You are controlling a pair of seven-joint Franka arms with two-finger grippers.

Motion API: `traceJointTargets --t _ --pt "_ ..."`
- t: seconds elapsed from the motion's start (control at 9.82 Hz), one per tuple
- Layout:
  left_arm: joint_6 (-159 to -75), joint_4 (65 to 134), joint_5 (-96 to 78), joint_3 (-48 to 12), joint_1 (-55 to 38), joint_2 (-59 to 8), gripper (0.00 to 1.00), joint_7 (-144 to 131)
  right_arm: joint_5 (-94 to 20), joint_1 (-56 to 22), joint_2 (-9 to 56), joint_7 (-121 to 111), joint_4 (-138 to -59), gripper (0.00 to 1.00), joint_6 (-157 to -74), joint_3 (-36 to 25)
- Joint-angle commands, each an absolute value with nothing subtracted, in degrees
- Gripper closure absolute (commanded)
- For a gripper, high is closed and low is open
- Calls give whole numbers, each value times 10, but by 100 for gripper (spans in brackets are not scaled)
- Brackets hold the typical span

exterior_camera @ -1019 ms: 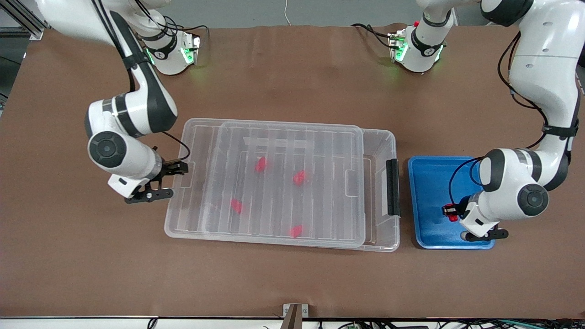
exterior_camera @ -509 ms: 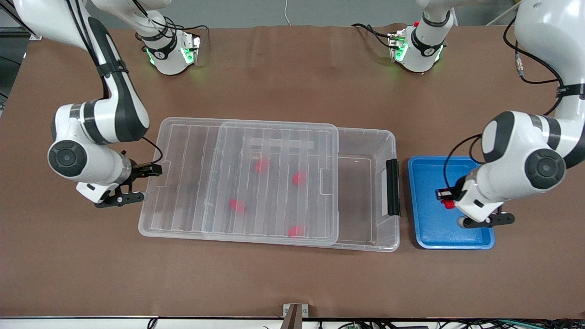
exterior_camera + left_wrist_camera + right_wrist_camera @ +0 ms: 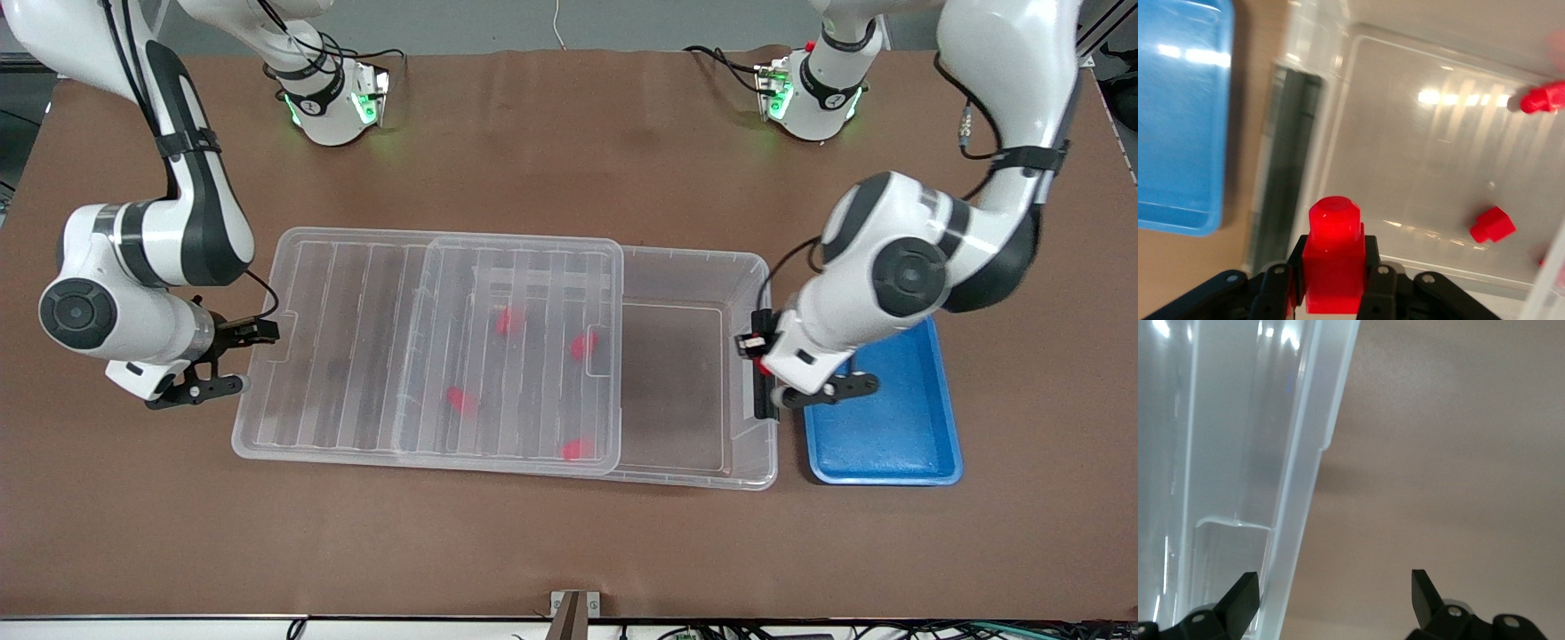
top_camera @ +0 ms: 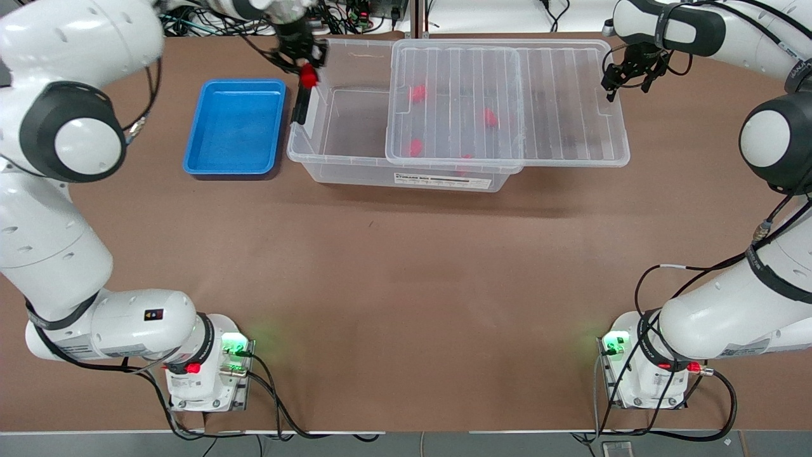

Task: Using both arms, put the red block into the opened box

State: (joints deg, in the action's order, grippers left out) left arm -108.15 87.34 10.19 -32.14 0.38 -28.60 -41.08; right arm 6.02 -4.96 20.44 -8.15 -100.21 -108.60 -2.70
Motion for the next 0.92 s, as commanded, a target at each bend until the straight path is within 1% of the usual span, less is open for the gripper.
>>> traceJointTargets --t 0.0,0.1,0.31,0.51,0.61,0.71,0.81 --pt "-1121 876 172 -316 -45 -338 100 -481 65 -47 191 -84 -974 0 -1058 -25" --pt "-1140 878 197 -317 -59 -360 100 -509 62 -47 186 -83 -943 0 -1037 -24" --pt "-1161 881 212 -317 -67 -396 100 -505 48 -46 144 -61 -902 0 -1023 -27" --pt "-1165 882 221 -318 -71 -419 99 -491 41 -44 113 -60 -858 0 -988 -56" --pt "-1165 882 221 -318 -73 -426 97 -480 20 -42 110 -59 -828 0 -959 -80" --pt "-1166 882 221 -318 -74 -436 97 -462 -4 -43 102 -57 -818 0 -924 -117" --pt "-1173 883 221 -318 -70 -441 97 -443 -22 -43 97 -63 -819 0 -918 -166"
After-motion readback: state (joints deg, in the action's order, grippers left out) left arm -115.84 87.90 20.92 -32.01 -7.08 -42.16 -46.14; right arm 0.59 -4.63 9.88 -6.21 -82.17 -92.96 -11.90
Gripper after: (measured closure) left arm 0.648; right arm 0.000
